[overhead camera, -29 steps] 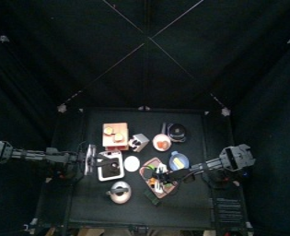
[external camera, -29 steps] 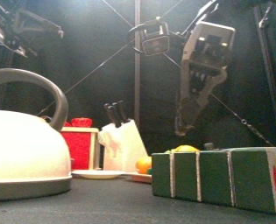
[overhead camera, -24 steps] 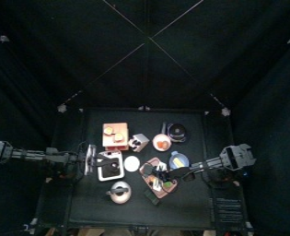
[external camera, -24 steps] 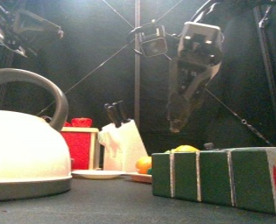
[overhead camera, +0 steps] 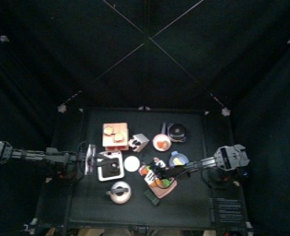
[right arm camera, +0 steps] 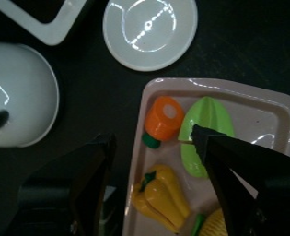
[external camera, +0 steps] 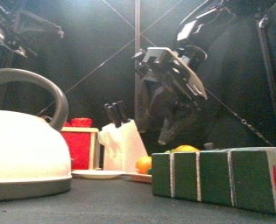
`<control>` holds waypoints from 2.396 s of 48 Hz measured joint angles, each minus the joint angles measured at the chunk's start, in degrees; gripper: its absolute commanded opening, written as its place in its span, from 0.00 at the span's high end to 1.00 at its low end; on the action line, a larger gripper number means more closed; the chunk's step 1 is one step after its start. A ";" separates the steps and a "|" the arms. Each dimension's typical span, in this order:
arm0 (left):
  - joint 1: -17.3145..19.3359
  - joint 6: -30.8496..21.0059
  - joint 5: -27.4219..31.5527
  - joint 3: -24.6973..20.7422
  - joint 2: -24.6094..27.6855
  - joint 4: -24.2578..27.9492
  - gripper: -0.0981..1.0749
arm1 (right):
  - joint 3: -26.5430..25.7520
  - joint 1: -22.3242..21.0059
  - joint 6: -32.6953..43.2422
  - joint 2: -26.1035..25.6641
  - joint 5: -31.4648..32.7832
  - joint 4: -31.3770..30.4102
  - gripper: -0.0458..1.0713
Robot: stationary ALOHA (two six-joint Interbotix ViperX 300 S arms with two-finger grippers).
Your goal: Grab carrot top
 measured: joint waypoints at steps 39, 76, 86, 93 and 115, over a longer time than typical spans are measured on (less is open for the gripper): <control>0.26 0.00 -0.09 0.00 0.00 -0.09 0.41 | -2.64 0.18 12.48 5.63 0.00 2.11 0.11; 0.26 0.00 0.00 0.26 0.00 -0.09 0.41 | -2.90 0.09 11.87 7.03 1.93 -0.35 0.20; 0.35 0.00 0.00 0.18 0.00 -0.09 0.40 | -2.81 -0.26 11.87 7.47 2.64 -1.14 0.26; 0.26 0.00 -0.09 0.26 0.00 -0.09 0.41 | -2.72 -0.35 11.87 8.53 2.64 -1.58 0.26; 0.35 0.00 0.00 0.26 0.00 -0.09 0.41 | -2.72 -0.88 11.95 9.23 2.81 -2.46 0.27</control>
